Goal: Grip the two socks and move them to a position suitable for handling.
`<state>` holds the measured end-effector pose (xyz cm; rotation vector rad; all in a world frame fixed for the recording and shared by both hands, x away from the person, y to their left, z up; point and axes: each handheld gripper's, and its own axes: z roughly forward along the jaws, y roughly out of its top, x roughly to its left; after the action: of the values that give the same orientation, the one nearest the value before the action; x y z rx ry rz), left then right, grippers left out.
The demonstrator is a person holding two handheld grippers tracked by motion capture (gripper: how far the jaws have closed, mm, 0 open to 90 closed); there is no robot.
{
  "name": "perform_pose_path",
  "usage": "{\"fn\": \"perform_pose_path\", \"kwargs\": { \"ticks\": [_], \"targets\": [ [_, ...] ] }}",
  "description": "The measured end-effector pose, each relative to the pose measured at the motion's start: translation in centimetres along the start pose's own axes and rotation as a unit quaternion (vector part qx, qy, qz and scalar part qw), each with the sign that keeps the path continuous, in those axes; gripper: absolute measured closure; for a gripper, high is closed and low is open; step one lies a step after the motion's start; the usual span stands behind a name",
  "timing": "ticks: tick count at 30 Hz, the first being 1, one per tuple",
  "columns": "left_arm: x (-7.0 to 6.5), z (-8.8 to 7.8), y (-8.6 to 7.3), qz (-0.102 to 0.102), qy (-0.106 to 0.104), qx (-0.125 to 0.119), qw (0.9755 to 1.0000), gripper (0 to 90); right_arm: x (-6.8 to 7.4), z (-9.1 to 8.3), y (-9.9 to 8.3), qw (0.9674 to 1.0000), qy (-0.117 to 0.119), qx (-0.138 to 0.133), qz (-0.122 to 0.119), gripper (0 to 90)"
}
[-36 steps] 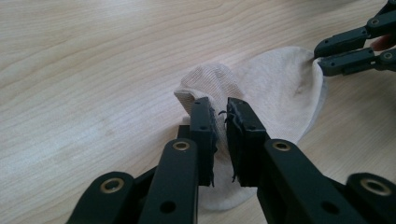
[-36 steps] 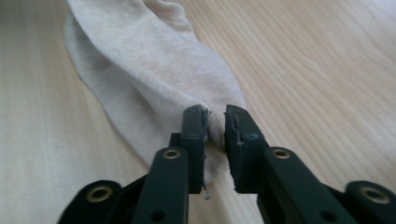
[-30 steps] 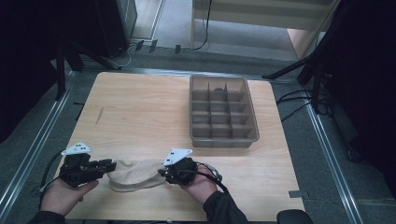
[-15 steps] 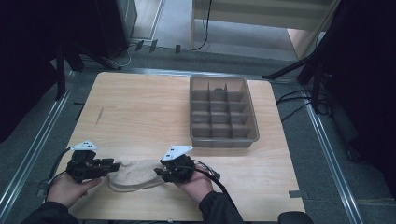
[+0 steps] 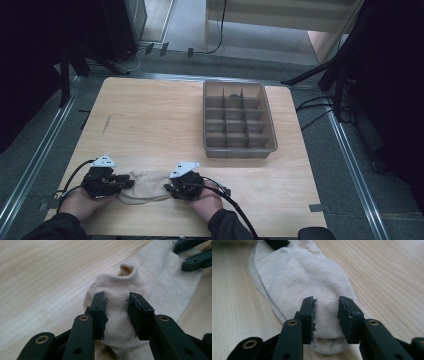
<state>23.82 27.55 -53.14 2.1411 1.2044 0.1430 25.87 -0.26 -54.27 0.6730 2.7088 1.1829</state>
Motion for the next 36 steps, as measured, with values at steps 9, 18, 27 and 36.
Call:
{"fn": "perform_pose_path", "kwargs": {
  "ticks": [9, 18, 27, 36],
  "targets": [
    [2.3, 2.0, 2.7, -0.003, 0.007, -0.03, 0.9995, 65.7, -2.3, 0.5, 0.4, 0.9989, -0.035, -0.016, 0.026, 64.4],
    [3.4, 2.1, 4.1, -0.014, 0.025, -0.032, 0.9991, 57.5, -4.0, 0.7, 1.4, 0.9974, -0.044, -0.018, 0.055, 63.8],
    [4.6, 1.9, 4.0, -0.032, 0.031, -0.017, 0.9989, 55.3, -4.5, -0.1, 1.4, 0.9956, -0.066, -0.028, 0.061, 58.0],
    [4.2, 2.3, 4.1, -0.015, 0.024, -0.01, 0.9996, 76.3, -4.1, 0.8, 1.2, 0.9952, -0.073, -0.019, 0.063, 81.6]
  ]
}}
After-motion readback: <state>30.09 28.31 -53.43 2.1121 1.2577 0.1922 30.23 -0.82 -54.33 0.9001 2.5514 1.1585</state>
